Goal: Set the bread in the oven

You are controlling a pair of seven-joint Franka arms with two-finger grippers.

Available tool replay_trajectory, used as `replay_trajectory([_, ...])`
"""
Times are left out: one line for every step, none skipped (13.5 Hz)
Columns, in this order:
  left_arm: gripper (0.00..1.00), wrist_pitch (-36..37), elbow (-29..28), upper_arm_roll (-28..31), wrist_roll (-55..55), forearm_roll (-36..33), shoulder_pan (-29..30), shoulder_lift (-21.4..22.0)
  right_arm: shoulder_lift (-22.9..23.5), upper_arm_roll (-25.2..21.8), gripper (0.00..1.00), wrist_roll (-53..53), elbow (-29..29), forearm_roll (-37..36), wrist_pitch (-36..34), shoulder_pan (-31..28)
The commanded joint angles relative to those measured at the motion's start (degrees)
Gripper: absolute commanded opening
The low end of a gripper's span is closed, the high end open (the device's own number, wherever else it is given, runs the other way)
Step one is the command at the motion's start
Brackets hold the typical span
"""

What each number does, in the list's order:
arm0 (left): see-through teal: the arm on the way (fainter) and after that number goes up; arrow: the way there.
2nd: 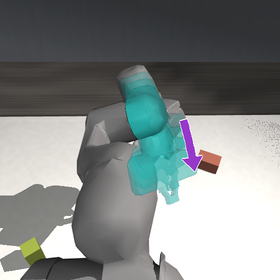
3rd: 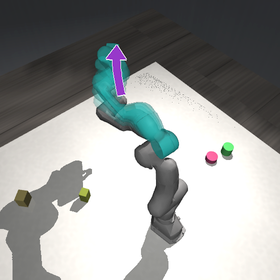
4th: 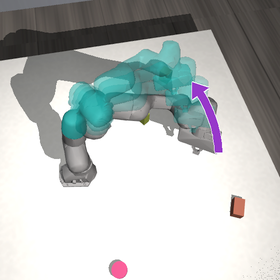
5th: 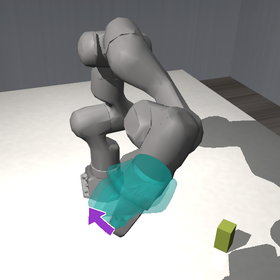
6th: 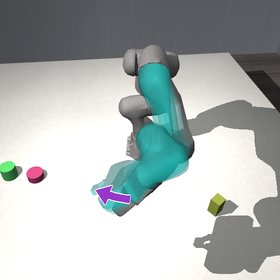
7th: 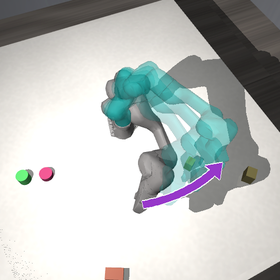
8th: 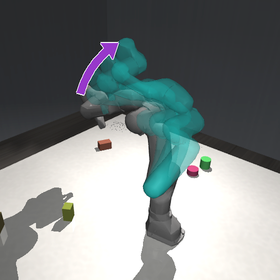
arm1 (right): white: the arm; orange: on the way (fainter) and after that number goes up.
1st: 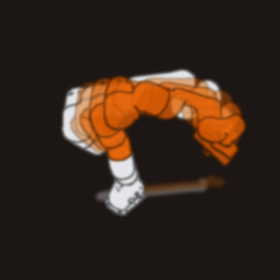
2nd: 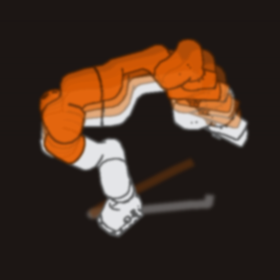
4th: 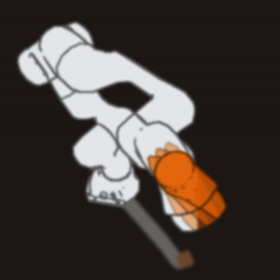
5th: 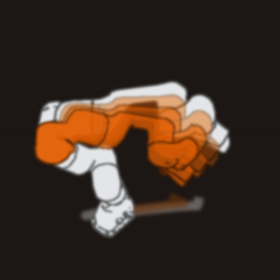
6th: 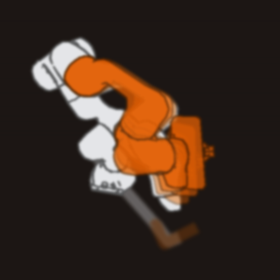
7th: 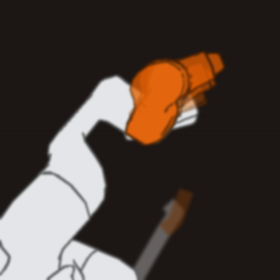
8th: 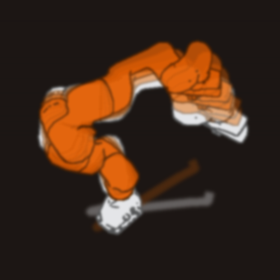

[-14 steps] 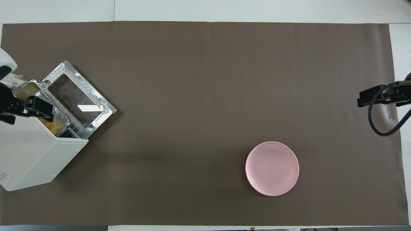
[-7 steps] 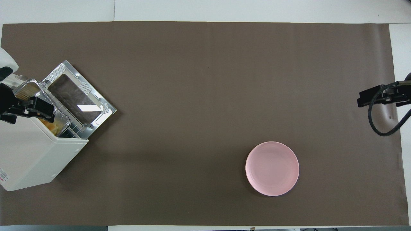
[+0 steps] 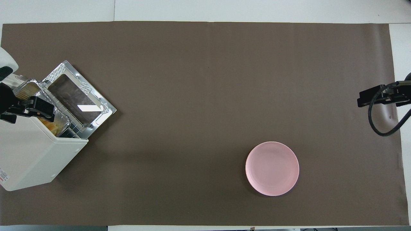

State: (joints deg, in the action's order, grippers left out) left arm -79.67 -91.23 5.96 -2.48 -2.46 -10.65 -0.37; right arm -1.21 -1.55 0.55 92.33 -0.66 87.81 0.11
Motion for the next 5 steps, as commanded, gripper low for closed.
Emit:
replay_trajectory([1.00, -1.4, -1.6, -0.5, 0.5, 0.7, 1.2, 1.1, -0.3, 0.8, 1.00, 1.4, 0.2, -0.5, -0.5, -1.1])
replay_trajectory([1.00, -1.4, -1.5, -0.5, 0.4, 0.7, 1.2, 1.1, -0.3, 0.8, 1.00, 1.4, 0.2, -0.5, -0.5, -1.1])
replay_trajectory([1.00, -1.4, -1.5, -0.5, 0.4, 0.7, 1.0, 1.1, -0.3, 0.8, 1.00, 1.4, 0.2, -0.5, -0.5, -1.1])
replay_trajectory([1.00, -1.4, -1.6, -0.6, 0.3, 0.7, 0.8, 1.1, -0.3, 0.8, 1.00, 1.4, 0.2, -0.5, -0.5, -1.1])
replay_trajectory([1.00, -1.4, -1.6, -0.6, 0.3, 0.7, 0.6, 1.1, -0.3, 0.8, 1.00, 1.4, 0.2, -0.5, -0.5, -1.1])
